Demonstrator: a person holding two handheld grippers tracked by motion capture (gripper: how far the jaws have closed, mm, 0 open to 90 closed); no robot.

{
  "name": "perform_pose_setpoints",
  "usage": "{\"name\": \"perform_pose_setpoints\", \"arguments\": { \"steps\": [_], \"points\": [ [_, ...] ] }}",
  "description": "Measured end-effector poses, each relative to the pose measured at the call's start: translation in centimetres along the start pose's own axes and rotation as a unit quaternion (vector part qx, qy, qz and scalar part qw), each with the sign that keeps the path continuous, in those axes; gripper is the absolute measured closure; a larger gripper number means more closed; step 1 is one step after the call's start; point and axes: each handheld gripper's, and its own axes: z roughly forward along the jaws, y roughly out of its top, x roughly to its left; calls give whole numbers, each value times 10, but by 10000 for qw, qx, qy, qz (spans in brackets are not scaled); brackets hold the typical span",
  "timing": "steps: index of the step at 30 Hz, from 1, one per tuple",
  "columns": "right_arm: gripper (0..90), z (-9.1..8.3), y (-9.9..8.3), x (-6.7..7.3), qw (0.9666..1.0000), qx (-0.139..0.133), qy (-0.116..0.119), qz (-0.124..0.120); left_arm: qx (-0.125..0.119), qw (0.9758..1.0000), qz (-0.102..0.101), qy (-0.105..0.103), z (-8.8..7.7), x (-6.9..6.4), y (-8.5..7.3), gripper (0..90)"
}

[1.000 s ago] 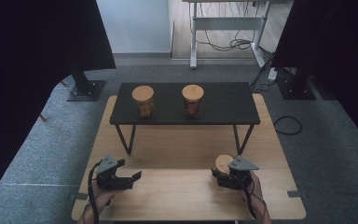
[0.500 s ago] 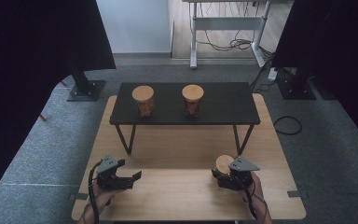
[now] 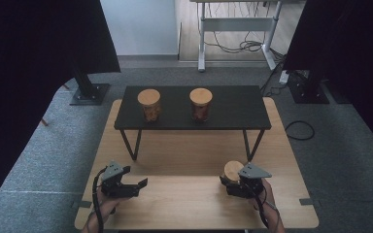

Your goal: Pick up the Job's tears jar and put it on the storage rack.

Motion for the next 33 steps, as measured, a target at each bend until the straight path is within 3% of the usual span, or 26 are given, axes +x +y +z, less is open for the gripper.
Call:
{"name": "perform_pose_setpoints", "arguments": {
  "steps": [22, 33],
  "points": [
    [249, -10, 17, 1, 9998, -97, -4, -193, -9, 10000, -12, -2, 0, 1, 0, 67],
    [249, -14, 27, 6, 9991, -178, 101, -371, -42, 10000, 25, -12, -3, -2, 2, 68]
  ]
}}
